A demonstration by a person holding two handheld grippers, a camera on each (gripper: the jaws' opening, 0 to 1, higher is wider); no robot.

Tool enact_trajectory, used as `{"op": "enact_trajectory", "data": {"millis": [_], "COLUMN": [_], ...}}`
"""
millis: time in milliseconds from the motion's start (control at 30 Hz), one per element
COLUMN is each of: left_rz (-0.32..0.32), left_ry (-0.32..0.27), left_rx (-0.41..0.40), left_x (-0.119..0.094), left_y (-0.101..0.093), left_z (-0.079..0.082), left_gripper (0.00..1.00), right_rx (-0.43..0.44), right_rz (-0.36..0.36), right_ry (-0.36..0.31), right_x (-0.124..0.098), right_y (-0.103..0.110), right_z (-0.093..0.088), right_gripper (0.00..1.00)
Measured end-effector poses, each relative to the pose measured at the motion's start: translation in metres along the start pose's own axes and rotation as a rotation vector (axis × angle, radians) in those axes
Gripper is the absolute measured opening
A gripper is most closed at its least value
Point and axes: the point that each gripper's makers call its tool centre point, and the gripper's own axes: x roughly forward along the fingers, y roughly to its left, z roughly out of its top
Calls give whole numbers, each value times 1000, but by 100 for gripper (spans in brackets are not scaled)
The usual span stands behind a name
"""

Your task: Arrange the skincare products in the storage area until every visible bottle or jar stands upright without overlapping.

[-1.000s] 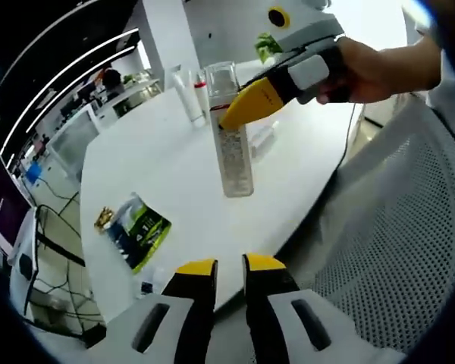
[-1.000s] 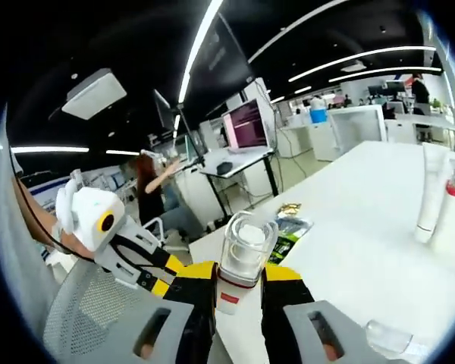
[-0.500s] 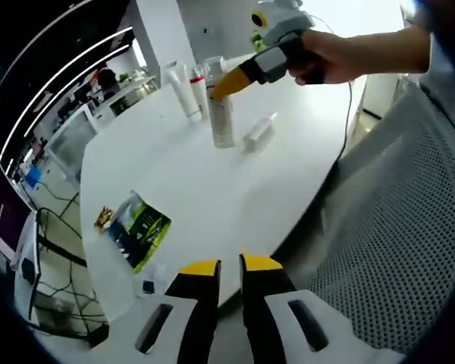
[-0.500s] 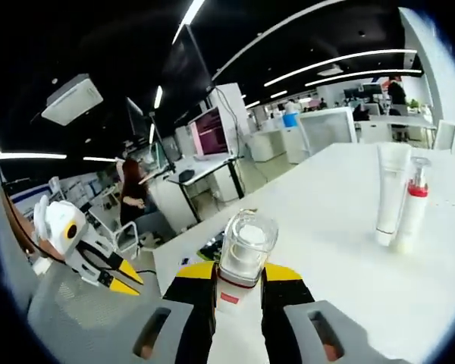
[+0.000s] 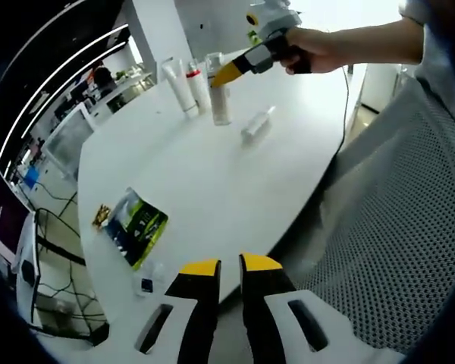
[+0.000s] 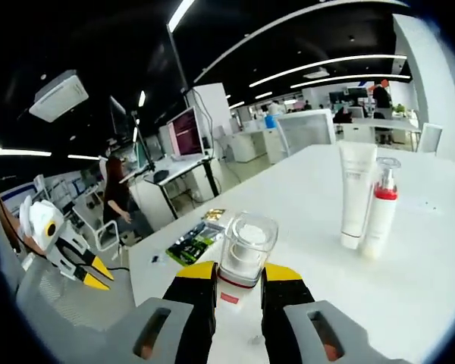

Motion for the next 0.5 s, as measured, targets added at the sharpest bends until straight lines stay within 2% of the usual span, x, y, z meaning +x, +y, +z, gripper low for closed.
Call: {"op": "enact_trajectory", "data": {"millis": [300, 500], "left_rz": [-2, -2], "left_ry": [12, 18], "left_rx": [10, 14], "left_x": [1, 1], "left_y": [0, 0], "left_z": [-2, -3], "left_gripper": [7, 7], "right_rx": [-11, -22], "right_rz": [-29, -43], "right_ry": [4, 12], "right_x": [2, 7], "right_y": [-16, -20], "right_z": [5, 10], "right_gripper": [15, 15]}}
